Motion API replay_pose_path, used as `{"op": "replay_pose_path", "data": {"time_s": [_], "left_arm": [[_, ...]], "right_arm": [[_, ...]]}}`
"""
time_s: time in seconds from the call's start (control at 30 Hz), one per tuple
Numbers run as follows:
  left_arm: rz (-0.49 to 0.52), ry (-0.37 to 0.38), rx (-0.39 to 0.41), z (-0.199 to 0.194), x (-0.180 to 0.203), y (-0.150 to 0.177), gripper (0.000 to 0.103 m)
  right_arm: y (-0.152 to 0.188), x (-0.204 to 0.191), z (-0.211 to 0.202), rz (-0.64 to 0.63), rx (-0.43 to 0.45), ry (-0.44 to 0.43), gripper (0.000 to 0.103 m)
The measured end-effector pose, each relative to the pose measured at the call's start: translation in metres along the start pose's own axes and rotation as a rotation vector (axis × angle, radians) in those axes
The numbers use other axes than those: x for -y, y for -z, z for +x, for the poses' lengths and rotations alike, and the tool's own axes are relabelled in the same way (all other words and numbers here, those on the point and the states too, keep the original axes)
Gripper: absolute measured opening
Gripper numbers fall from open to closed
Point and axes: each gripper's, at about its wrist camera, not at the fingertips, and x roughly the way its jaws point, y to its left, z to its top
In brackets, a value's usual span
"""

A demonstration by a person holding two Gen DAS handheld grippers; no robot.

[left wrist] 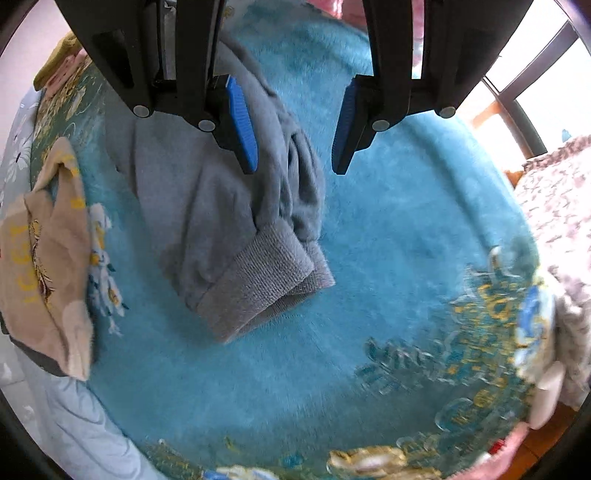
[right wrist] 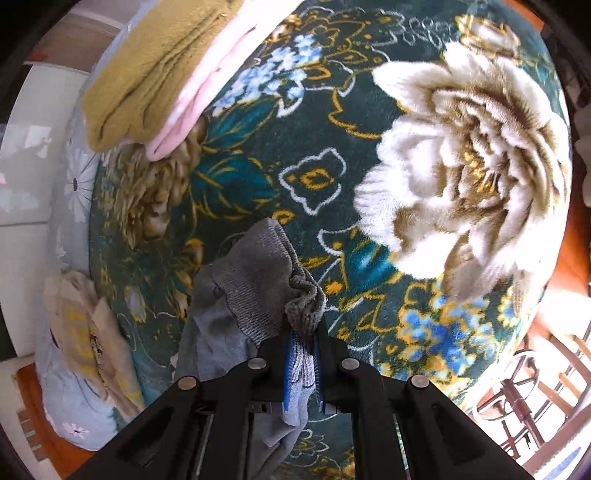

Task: Fold clothes
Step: 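Grasp the sweatshirt edge with the left gripper while the right gripper holds the cuff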

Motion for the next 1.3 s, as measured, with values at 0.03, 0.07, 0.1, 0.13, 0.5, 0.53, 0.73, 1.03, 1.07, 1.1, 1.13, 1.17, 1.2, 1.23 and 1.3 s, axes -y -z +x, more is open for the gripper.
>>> {"op": "replay_pose_path", "data": {"time_s": [0.03, 0.07, 0.1, 0.13, 0.5, 0.53, 0.73, 1.03, 1.07, 1.1, 1.13, 1.17, 1.2, 1.23, 1.3], "left_arm": [[0.0, 0.011, -0.009, 0.006, 0.0, -0.004, 0.043], [0.0, 0.021, -0.017, 0.013, -0.001, -0.008, 0.043], [0.008, 0.023, -0.016, 0.015, 0.001, -0.009, 0.043], [0.018, 0.022, -0.012, 0.016, 0.003, -0.01, 0.043], [0.178, -0.062, 0.061, 0.01, 0.006, -0.022, 0.003], [0.169, -0.07, 0.051, 0.012, 0.005, -0.023, 0.003], [0.155, -0.092, 0.039, 0.005, 0.012, -0.021, 0.006], [0.026, -0.034, -0.019, -0.021, -0.009, -0.025, 0.032], [0.01, -0.03, -0.009, -0.025, -0.012, -0.023, 0.032], [-0.005, -0.026, 0.001, -0.029, -0.015, -0.021, 0.032], [-0.024, -0.022, 0.002, -0.031, -0.018, -0.02, 0.032], [-0.043, -0.018, 0.001, -0.033, -0.022, -0.02, 0.032], [-0.053, -0.014, -0.003, -0.034, -0.024, -0.02, 0.032], [-0.061, -0.004, -0.011, -0.036, -0.028, -0.024, 0.032], [-0.046, 0.012, -0.004, -0.042, -0.035, -0.028, 0.032]], "right_arm": [[0.001, -0.003, -0.001, -0.008, 0.005, 0.012, 0.01], [0.002, -0.004, -0.002, -0.016, 0.009, 0.023, 0.01], [0.003, -0.006, -0.003, -0.021, 0.013, 0.033, 0.01], [0.004, -0.008, -0.004, -0.024, 0.016, 0.042, 0.01], [0.006, 0.001, -0.012, -0.037, 0.043, 0.066, 0.01], [0.007, 0.007, -0.007, -0.011, 0.03, 0.08, 0.01], [0.007, -0.002, -0.016, -0.011, 0.046, 0.074, 0.01], [0.071, -0.115, -0.057, -0.407, 0.181, 0.043, 0.01], [0.088, -0.133, -0.059, -0.473, 0.188, 0.028, 0.01], [0.108, -0.153, -0.06, -0.543, 0.195, 0.014, 0.01], [0.131, -0.175, -0.059, -0.619, 0.201, 0.0, 0.01], [0.152, -0.193, -0.057, -0.682, 0.204, -0.012, 0.01], [0.171, -0.207, -0.053, -0.734, 0.201, -0.018, 0.01], [0.192, -0.222, -0.047, -0.8, 0.197, -0.016, 0.01], [0.237, -0.251, -0.027, -0.931, 0.185, 0.008, 0.01]]}}
